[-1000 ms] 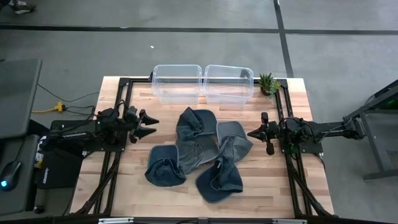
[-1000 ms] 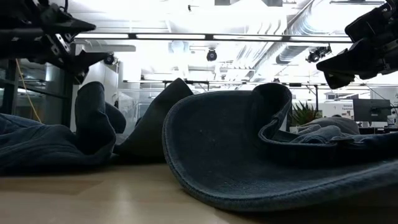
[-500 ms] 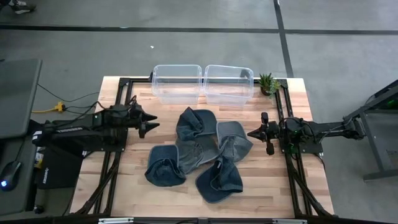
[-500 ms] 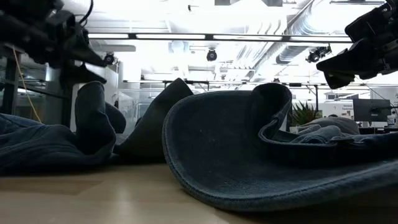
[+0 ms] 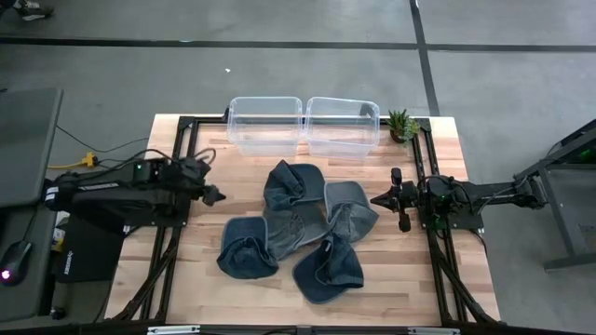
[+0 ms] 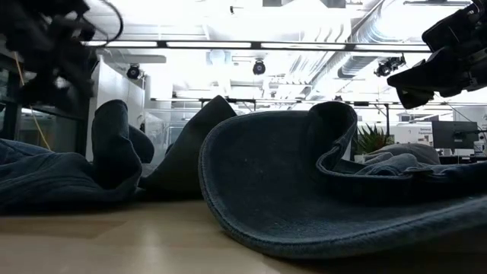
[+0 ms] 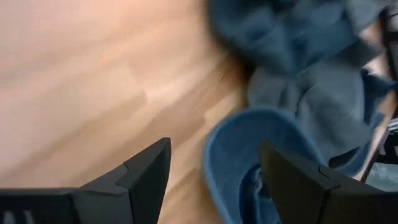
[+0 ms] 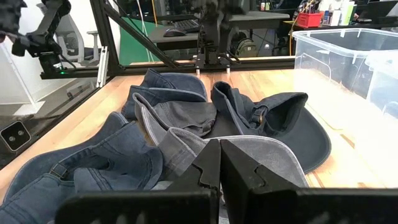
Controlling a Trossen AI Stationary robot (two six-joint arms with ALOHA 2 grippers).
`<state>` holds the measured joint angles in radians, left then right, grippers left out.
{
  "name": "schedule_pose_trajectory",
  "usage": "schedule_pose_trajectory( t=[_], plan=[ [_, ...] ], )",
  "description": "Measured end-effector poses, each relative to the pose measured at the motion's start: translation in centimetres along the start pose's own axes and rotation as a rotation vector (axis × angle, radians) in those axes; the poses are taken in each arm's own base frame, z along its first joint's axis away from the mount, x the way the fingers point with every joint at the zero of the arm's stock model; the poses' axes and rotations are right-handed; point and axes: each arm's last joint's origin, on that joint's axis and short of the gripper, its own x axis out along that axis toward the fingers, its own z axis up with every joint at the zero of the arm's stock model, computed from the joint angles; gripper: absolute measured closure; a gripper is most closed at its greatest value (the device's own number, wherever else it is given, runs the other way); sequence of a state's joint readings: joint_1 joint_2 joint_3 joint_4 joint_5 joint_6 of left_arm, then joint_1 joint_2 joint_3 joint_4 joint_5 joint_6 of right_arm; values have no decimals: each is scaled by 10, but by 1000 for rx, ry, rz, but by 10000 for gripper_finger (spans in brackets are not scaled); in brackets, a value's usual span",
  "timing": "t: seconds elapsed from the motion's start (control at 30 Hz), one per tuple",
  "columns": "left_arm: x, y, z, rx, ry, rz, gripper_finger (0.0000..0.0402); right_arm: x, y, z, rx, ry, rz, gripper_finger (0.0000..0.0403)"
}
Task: Pick and place caps into container
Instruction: Put the bottom left dark blue cap into the left transparent container
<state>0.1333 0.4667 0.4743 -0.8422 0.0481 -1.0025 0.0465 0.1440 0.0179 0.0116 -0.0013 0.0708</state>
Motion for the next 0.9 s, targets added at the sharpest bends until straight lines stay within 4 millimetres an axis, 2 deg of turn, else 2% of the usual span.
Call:
schedule_pose_trajectory(
  t=[0.17,0.37,0.6,0.73,0.9],
  plan=[
    [14,0,-17,-86,77,-32,161,0,0,0,0,0,0,402],
    [13,-11,-33,-169,119,-103,161,0,0,0,0,0,0,402],
    [22,-19,-55,-281,185,-7,161,0,0,0,0,0,0,402],
    [35,-24,-67,-319,207,72,161,0,0,0,0,0,0,402],
    [52,-36,-78,-343,228,82,161,0,0,0,0,0,0,402]
  ],
)
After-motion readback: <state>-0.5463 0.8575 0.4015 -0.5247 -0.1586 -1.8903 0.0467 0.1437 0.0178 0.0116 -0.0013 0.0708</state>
